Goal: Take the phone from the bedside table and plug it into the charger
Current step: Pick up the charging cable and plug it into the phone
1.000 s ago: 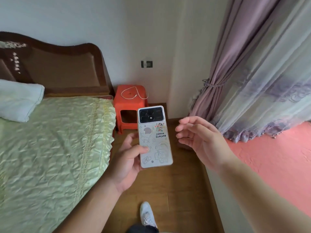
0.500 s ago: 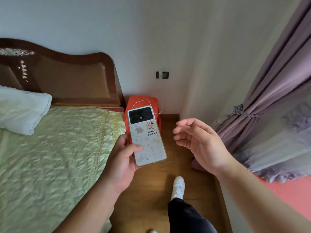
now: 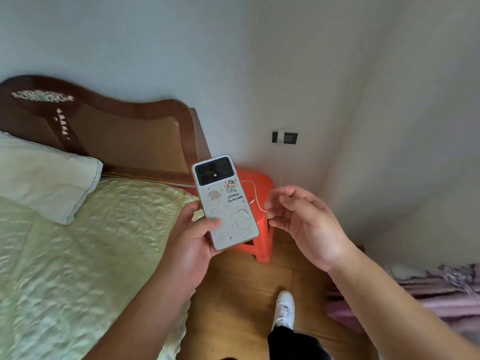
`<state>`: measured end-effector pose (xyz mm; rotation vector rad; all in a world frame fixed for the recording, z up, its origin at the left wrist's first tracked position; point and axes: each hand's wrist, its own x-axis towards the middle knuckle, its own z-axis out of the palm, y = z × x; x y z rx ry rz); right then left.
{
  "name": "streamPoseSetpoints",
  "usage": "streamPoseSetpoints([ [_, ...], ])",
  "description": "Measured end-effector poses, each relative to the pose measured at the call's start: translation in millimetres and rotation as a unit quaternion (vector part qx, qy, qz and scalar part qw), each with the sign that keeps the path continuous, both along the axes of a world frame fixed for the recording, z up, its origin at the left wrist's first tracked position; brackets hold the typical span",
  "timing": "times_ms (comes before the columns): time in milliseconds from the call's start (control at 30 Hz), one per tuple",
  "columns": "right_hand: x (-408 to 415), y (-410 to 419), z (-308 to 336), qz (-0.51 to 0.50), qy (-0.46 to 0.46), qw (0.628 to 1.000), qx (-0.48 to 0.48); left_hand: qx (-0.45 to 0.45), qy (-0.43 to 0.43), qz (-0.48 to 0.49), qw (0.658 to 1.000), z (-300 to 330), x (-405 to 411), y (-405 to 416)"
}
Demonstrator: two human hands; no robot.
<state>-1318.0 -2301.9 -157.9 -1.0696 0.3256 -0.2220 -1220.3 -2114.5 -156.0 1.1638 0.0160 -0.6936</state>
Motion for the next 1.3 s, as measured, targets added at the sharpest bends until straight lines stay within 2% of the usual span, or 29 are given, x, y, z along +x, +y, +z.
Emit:
streamPoseSetpoints([
  [300,83,-41,-13,0.027,0.040,0.999,0.012,0.039,-0.004,0.062,0.997,-12,75,-36],
  [533,123,-38,-64,-0.006,0.092,0.996,0.004,0.053,0.019,0.036,0.998,-63,130,-34],
  [700,156,-41,-150,0.000,0.115,0.993,-0.013,0.044,0.027,0.035,0.998,-155,166,-46],
  [833,189,-50,-246,-0.017,0.129,0.991,-0.033,0.020,0.064,0.059,0.996,-259,191,-58],
  [967,219,-58,-343,-0.023,0.157,0.985,-0.064,0.047,0.060,0.070,0.995,-360,220,-69],
  [1067,237,-62,-405,-0.035,0.177,0.973,-0.143,0.036,0.040,0.073,0.996,-421,237,-76],
  [1133,249,-66,-439,-0.050,0.195,0.950,-0.238,0.022,0.028,0.074,0.997,-451,244,-77],
  [1233,266,-74,-479,-0.056,0.177,0.925,-0.333,0.004,0.010,0.082,0.997,-483,250,-78],
  [1300,274,-78,-498,-0.052,0.165,0.893,-0.415,-0.016,0.005,0.087,0.996,-498,251,-76],
])
